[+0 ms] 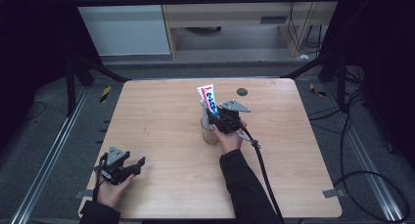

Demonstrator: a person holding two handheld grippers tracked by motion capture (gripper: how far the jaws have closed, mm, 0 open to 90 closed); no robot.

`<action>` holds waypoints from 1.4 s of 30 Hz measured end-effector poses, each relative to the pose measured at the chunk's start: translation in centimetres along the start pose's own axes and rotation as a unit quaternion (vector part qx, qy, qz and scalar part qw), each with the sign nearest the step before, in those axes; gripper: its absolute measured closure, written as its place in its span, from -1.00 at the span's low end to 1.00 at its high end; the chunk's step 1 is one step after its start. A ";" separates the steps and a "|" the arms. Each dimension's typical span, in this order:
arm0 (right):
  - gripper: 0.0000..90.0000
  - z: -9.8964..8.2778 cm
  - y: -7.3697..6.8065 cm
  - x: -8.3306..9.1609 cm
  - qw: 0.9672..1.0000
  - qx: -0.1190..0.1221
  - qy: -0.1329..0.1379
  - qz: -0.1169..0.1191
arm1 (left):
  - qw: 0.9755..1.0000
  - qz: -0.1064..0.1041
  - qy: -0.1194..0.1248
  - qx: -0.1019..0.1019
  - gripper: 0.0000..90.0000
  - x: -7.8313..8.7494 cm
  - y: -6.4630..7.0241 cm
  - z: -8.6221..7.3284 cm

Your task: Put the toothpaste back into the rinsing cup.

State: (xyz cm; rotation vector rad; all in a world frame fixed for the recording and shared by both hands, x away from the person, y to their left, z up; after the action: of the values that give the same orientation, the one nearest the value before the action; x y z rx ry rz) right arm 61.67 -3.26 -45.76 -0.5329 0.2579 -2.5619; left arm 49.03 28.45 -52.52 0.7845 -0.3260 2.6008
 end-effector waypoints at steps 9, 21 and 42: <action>0.38 -0.3 0.0 0.4 1.000 0.011 0.008 -0.002 | 1.000 0.000 -0.001 0.000 -0.30 0.0 0.0 0.0; 0.36 -1.0 0.0 1.0 1.000 0.014 -0.002 0.005 | 1.000 0.000 -0.001 -0.002 -0.30 0.0 0.0 0.0; 0.05 -0.9 0.3 3.0 0.996 0.045 -0.074 0.011 | 1.000 0.000 -0.002 -0.003 -0.30 -0.1 0.1 0.0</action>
State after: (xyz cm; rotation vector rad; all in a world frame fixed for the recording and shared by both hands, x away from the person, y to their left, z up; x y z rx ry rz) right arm 59.04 -5.00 -45.69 -0.6793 0.0957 -2.4845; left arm 49.02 28.37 -52.60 0.7884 -0.3342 2.5983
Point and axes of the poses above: each handheld gripper's, and its own axes: x roughly backward along the jaws, z roughly out of its top, y roughly to its right, the point moved 6 cm from there along -x, roughly forward along the jaws, and after that the axes turned 7 degrees about -x, right-handed, at the moved point
